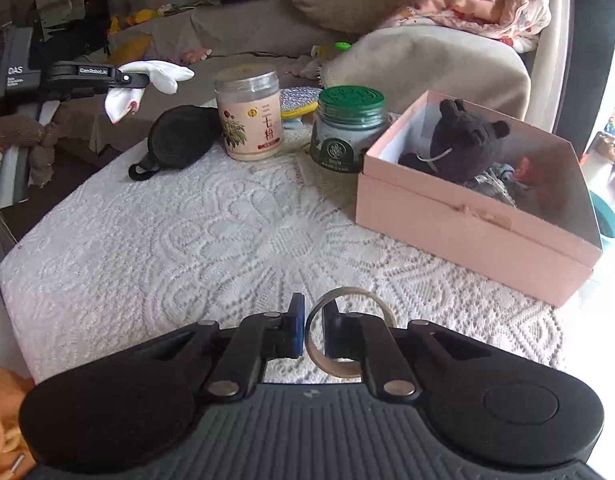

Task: Organize soft objects
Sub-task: 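Carry the glove and tape roll to the pink box and release them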

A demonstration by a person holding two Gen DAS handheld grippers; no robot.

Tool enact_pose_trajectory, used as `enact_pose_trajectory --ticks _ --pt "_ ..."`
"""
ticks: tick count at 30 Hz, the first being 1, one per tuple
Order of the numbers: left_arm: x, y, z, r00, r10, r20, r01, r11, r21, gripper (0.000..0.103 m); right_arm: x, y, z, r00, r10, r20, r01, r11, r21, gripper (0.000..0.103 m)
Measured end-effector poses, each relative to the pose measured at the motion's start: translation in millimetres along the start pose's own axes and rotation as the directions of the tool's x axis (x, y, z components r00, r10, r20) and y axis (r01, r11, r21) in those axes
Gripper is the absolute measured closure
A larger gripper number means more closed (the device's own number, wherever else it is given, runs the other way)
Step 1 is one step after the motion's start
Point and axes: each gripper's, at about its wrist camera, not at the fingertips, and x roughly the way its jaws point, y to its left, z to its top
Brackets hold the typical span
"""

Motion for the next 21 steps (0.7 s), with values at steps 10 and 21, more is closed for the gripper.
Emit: enact_pose_trajectory --ticks 10,21 --pt "14.7 -54.7 91.9 0.996 -0.075 0.056 0.073 0.997 0.037 0.088 -55.9 -40.2 108.9 0.973 -0.008 0.23 0.015 1.0 -0.025 0.094" --pt "58.1 -188.3 106.5 0.942 -0.337 -0.008 0.334 0.932 0.14 0.088 -78.7 -107.1 130.0 0.933 -0.181 0.312 0.179 0.983 0.037 0.094"
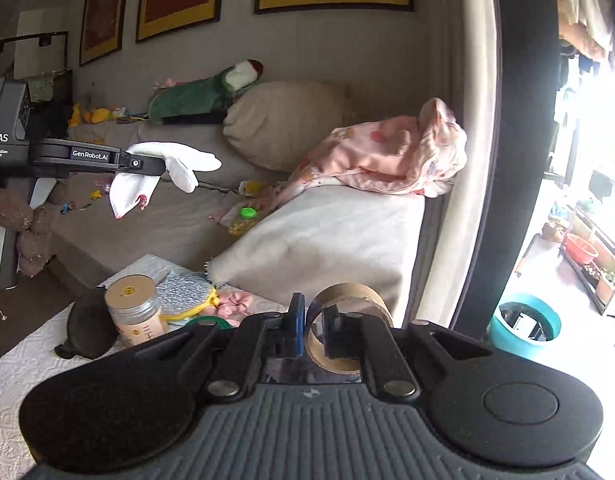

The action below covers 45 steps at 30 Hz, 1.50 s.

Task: Organize soft objects
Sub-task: 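Carry the glove and tape roll to the pink box and release them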

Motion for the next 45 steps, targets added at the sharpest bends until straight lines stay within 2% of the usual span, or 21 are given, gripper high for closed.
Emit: enact_pose_trajectory --ticks 5,8,10,13,15,16,18,19,20,22,25,28,32,34,36,38,40,41,42,44,45 --pt "38.4 -45.4 -20.7 0.986 -0.143 -0.083 0.143 0.99 -0.007 0.088 1.0 -16.0 -11.5 0.999 -0.046 -0.009 0.046 0.999 0.002 0.094" --pt "56.6 -69.2 -41.0 0.961 -0.231 -0.155 0.233 0.972 -0.002 0.088 2.0 -21.7 -15.6 0.998 -0.056 -0.011 0.056 0.998 0.011 0.094" --pt "67.5 -82.4 -58.2 0.937 -0.279 -0.211 0.286 0.958 0.003 0.087 3.3 -24.0 -17.7 0.998 -0.057 -0.015 0.057 0.998 0.017 0.094" --pt "82.8 -101.2 -84.2 0.887 -0.351 -0.299 0.37 0.929 0.005 0.086 7.6 -25.7 -20.2 0.998 -0.052 -0.023 0.053 0.998 0.025 0.094" --pt "90.6 -112.7 -99.0 0.866 -0.357 -0.35 0.397 0.916 0.048 0.084 13.1 -27.8 -20.3 0.998 -0.046 -0.03 0.048 0.998 0.037 0.094" --pt "93.7 -118.9 -105.7 0.869 -0.331 -0.368 0.389 0.916 0.095 0.08 16.1 -28.8 -20.8 0.998 -0.044 -0.037 0.046 0.998 0.045 0.094" --pt "97.9 -127.0 -116.6 0.894 -0.226 -0.388 0.323 0.924 0.206 0.079 22.7 -31.2 -22.0 0.997 -0.043 -0.064 0.047 0.997 0.06 0.092" --pt "99.8 -129.4 -120.6 0.909 -0.16 -0.386 0.274 0.926 0.259 0.08 27.6 -33.7 -23.1 0.996 -0.031 -0.089 0.037 0.997 0.072 0.082" --pt "101.0 -129.3 -122.4 0.919 -0.116 -0.377 0.237 0.927 0.292 0.08 31.3 -36.5 -24.9 0.994 -0.019 -0.111 0.029 0.995 0.094 0.062" --pt "99.2 -121.0 -120.8 0.925 -0.106 -0.366 0.213 0.94 0.267 0.08 35.4 -43.0 -30.5 0.99 0.003 -0.138 0.018 0.988 0.152 0.042" --pt "93.4 -98.5 -114.2 0.909 -0.181 -0.375 0.235 0.967 0.103 0.08 36.0 -49.2 -38.2 0.988 0.026 -0.153 0.005 0.98 0.199 0.041" --pt "88.0 -84.6 -113.7 0.895 -0.213 -0.393 0.245 0.969 0.032 0.08 35.2 -49.7 -40.6 0.987 0.011 -0.16 0.022 0.979 0.204 0.038" --pt "78.8 -94.4 -120.4 0.862 -0.244 -0.445 0.328 0.937 0.121 0.079 37.4 -50.3 -39.8 0.987 -0.021 -0.16 0.054 0.977 0.205 0.033" --pt "76.9 -110.3 -125.0 0.859 -0.232 -0.456 0.348 0.918 0.19 0.075 38.6 -51.0 -38.1 0.986 -0.036 -0.161 0.071 0.973 0.219 0.032" --pt "78.4 -115.4 -123.5 0.877 -0.22 -0.426 0.328 0.924 0.198 0.074 39.5 -50.3 -35.8 0.986 -0.041 -0.163 0.079 0.97 0.232 0.032" --pt "79.4 -110.8 -119.4 0.914 -0.143 -0.379 0.226 0.957 0.184 0.072 37.1 -48.0 -34.0 0.986 -0.047 -0.16 0.085 0.968 0.236 0.032" --pt "85.4 -108.1 -113.9 0.937 -0.074 -0.34 0.157 0.962 0.223 0.074 32.1 -44.6 -33.6 0.986 -0.054 -0.157 0.088 0.971 0.224 0.029" --pt "85.6 -108.1 -113.4 0.933 -0.083 -0.35 0.174 0.956 0.236 0.074 30.2 -43.0 -33.6 0.986 -0.06 -0.157 0.093 0.972 0.215 0.027" --pt "84.8 -108.3 -114.0 0.916 -0.123 -0.383 0.22 0.95 0.223 0.074 28.6 -41.8 -33.8 0.985 -0.067 -0.158 0.099 0.974 0.206 0.027" --pt "85.6 -110.7 -119.1 0.862 -0.234 -0.45 0.336 0.928 0.161 0.074 26.6 -40.5 -34.5 0.984 -0.08 -0.16 0.11 0.975 0.19 0.025" --pt "84.1 -113.7 -123.0 0.844 -0.262 -0.467 0.372 0.915 0.159 0.073 26.6 -40.3 -35.1 0.983 -0.084 -0.162 0.114 0.976 0.187 0.024"
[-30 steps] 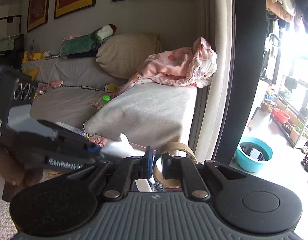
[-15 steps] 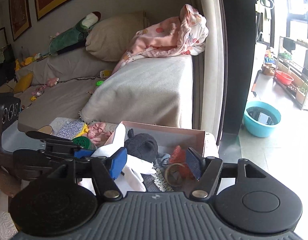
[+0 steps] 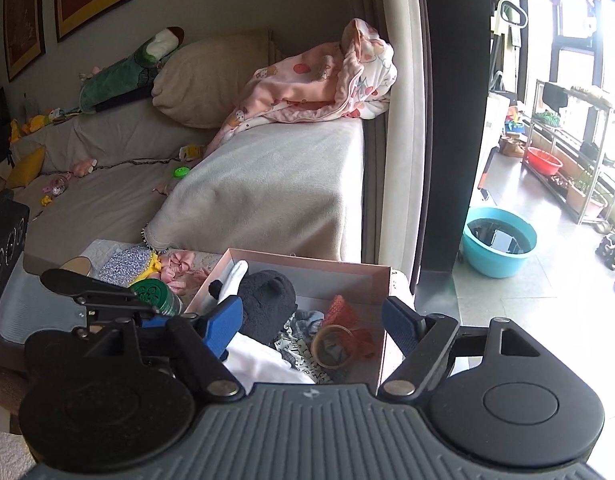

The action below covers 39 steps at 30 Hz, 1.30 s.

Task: Organize soft objects
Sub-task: 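Carry the glove and tape roll to the pink box and release them, then grasp the black eye mask with the left tool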

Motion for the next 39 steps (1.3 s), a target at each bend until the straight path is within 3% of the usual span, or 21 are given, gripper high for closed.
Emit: enact_pose_trajectory --ticks 1,4,5,7,9,12,14,16,18,20,21,25,29,31,33,35,37,39 --pt "0.7 -3.5 -2.2 1.0 0.005 -0.002 -0.005 1.0 0.027 0.072 0.7 -0.4 -0.6 1.0 -0.003 -0.003 0.003 1.0 0.002 0.023" --pt "-5.9 -7.9 -5.4 0.991 0.125 0.056 -0.128 0.99 0.066 0.072 5.8 -3.6 -1.3 1.0 -0.007 -0.02 0.008 1.0 0.027 0.023" --pt "-14.6 -3.9 -4.9 0.981 0.158 0.11 -0.161 0.987 0.021 0.072 7.2 -4.3 -1.3 1.0 -0.007 -0.024 0.007 0.999 0.036 0.023" --pt "-41.1 13.3 -1.4 0.965 0.16 0.21 -0.141 0.985 -0.103 0.074 8.0 -5.7 -2.4 1.0 -0.002 -0.03 0.003 0.999 0.051 0.023" --pt "-69.5 24.9 -6.1 0.946 0.167 0.278 -0.126 0.979 -0.162 0.074 6.1 -5.3 -4.3 1.0 0.004 -0.028 -0.002 0.999 0.053 0.023" --pt "-110.0 41.4 -24.2 0.907 0.278 0.315 -0.227 0.955 -0.189 0.074 1.0 4.2 -9.5 1.0 -0.002 -0.009 0.002 1.0 0.004 0.023" --pt "-134.6 57.0 -43.1 0.877 0.362 0.315 -0.3 0.926 -0.231 0.074 -0.5 16.1 -13.9 0.999 -0.032 0.017 0.033 0.998 -0.053 0.02" --pt "-164.0 81.6 -66.2 0.838 0.457 0.298 -0.365 0.876 -0.315 0.074 -0.8 32.6 -18.7 0.996 -0.065 0.057 0.071 0.99 -0.123 0.018" --pt "-195.6 112.3 -92.3 0.801 0.536 0.268 -0.399 0.811 -0.429 0.074 0.0 48.6 -21.0 0.994 -0.06 0.087 0.073 0.984 -0.164 0.017" --pt "-217.0 136.4 -117.9 0.776 0.587 0.23 -0.402 0.742 -0.537 0.074 2.2 63.9 -20.9 0.996 -0.006 0.093 0.023 0.984 -0.176 0.016" --pt "-227.4 150.1 -131.6 0.773 0.599 0.211 -0.39 0.71 -0.586 0.074 4.1 73.2 -20.6 0.996 0.03 0.088 -0.014 0.984 -0.18 0.016" --pt "-233.2 171.1 -174.6 0.789 0.595 0.152 -0.368 0.657 -0.658 0.074 17.2 120.9 -26.2 0.988 0.143 0.057 -0.128 0.969 -0.213 0.016" --pt "-227.9 190.5 -205.6 0.833 0.526 0.173 -0.232 0.615 -0.754 0.074 39.6 177.5 -48.7 0.981 0.192 -0.029 -0.192 0.939 -0.286 0.016" --pt "-223.7 194.7 -213.9 0.849 0.491 0.194 -0.177 0.611 -0.771 0.074 50.9 202.7 -60.5 0.978 0.201 -0.062 -0.211 0.928 -0.308 0.016" --pt "-216.4 197.6 -214.9 0.856 0.481 0.189 -0.17 0.607 -0.776 0.074 62.3 223.2 -66.6 0.975 0.208 -0.085 -0.224 0.919 -0.324 0.025" --pt "-211.7 202.3 -217.8 0.848 0.497 0.183 -0.167 0.578 -0.799 0.074 75.8 243.4 -70.0 0.97 0.207 -0.124 -0.238 0.903 -0.356 0.058" --pt "-205.9 206.1 -218.1 0.848 0.492 0.199 -0.14 0.57 -0.81 0.074 87.8 260.8 -72.7 0.968 0.21 -0.136 -0.246 0.894 -0.373 0.06" --pt "-200.4 204.8 -214.4 0.865 0.453 0.217 -0.116 0.6 -0.791 0.074 99.7 273.9 -74.1 0.964 0.226 -0.138 -0.262 0.89 -0.374 0.06"
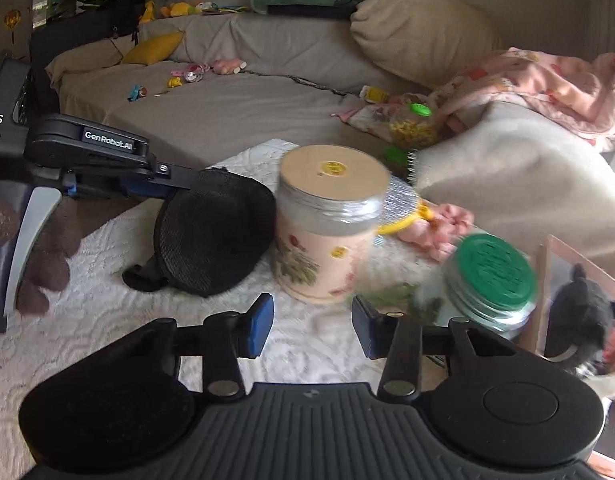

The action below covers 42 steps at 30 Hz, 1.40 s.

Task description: Organize soft objects

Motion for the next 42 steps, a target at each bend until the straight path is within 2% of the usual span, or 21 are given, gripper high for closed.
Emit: enact_pose_trajectory --ticks 3,5,7,9,11,13,15,18,22,26,29,30,32,35,37,38,40,42 --pt "-6.8 -22.5 -6.0 0.996 -0.088 0.004 0.087 0.987 0.133 0.072 23.2 11.3 3.9 1.0 0.017 -0.023 -0.017 1.0 -0.001 0.06" --pt "-14.5 -41.0 -12.7 0.986 -0.164 -0.016 0.163 0.955 0.247 0.071 32.8 15.9 3.1 0.999 0.019 -0.038 -0.019 1.0 -0.009 0.06" --pt "-15.6 -52.4 -19.8 0.983 -0.18 -0.03 0.18 0.932 0.314 0.071 37.9 18.3 0.4 0.998 0.027 -0.054 -0.028 0.999 -0.015 0.06" --pt "-9.9 -58.3 -23.0 0.994 -0.112 -0.015 0.11 0.931 0.348 0.071 40.7 19.4 -2.5 0.997 0.029 -0.064 -0.031 0.999 -0.018 0.06" --pt "0.8 -60.3 -23.5 1.0 -0.001 0.013 -0.004 0.929 0.369 0.071 43.7 19.4 -5.3 0.997 0.028 -0.078 -0.029 0.999 -0.012 0.059" --pt "12.6 -55.5 -22.3 0.996 0.084 0.004 -0.08 0.935 0.346 0.071 43.4 18.7 -9.2 0.997 0.03 -0.072 -0.03 1.0 0.001 0.059" --pt "21.8 -48.4 -20.0 0.992 0.125 -0.003 -0.118 0.944 0.308 0.07 42.2 20.8 -11.8 0.998 0.026 -0.062 -0.027 1.0 -0.008 0.059" --pt "33.0 -34.6 -15.3 0.99 0.135 -0.029 -0.124 0.959 0.254 0.07 41.6 23.4 -14.6 0.999 0.016 -0.046 -0.017 0.999 -0.032 0.057" --pt "42.0 -26.3 -12.4 0.988 0.153 -0.009 -0.146 0.961 0.233 0.07 42.2 22.9 -17.5 1.0 0.005 -0.026 -0.005 1.0 -0.03 0.046" --pt "52.2 -19.5 -7.0 0.996 0.081 -0.041 -0.072 0.98 0.185 0.07 39.9 20.3 -24.0 1.0 0.006 0.009 -0.006 1.0 0.004 0.042" --pt "53.9 -19.6 -5.0 0.995 0.087 -0.045 -0.079 0.984 0.159 0.075 39.1 20.0 -26.7 1.0 0.007 0.028 -0.007 1.0 0.01 0.039" --pt "50.5 -24.1 -6.2 0.996 0.083 -0.029 -0.077 0.981 0.175 0.08 39.4 19.2 -26.3 1.0 0.016 0.026 -0.016 1.0 0.012 0.037" --pt "41.1 -36.4 -11.9 0.998 0.064 0.008 -0.064 0.966 0.251 0.08 41.4 17.6 -26.4 0.998 0.057 0.013 -0.057 0.998 0.012 0.021" --pt "24.9 -58.8 -28.7 0.996 0.046 0.079 -0.074 0.908 0.412 0.08 43.4 18.2 -25.8 0.997 0.08 0.003 -0.08 0.997 0.013 0.016" --pt "23.0 -71.0 -38.1 0.993 0.071 0.096 -0.11 0.86 0.498 0.081 44.7 18.3 -26.0 0.996 0.085 0.002 -0.085 0.996 0.014 0.015" --pt "25.8 -73.6 -40.1 0.992 0.093 0.088 -0.125 0.848 0.515 0.081 45.1 18.1 -25.8 0.996 0.087 0.001 -0.087 0.996 0.014 0.014" --pt "31.7 -72.0 -40.0 0.988 0.132 0.077 -0.153 0.855 0.496 0.081 46.4 17.9 -25.2 0.995 0.098 -0.005 -0.098 0.995 0.01 0.011" --pt "36.1 -63.9 -35.4 0.987 0.155 0.052 -0.162 0.882 0.443 0.08 48.5 19.5 -24.6 0.992 0.12 -0.021 -0.121 0.993 -0.004 0.003"
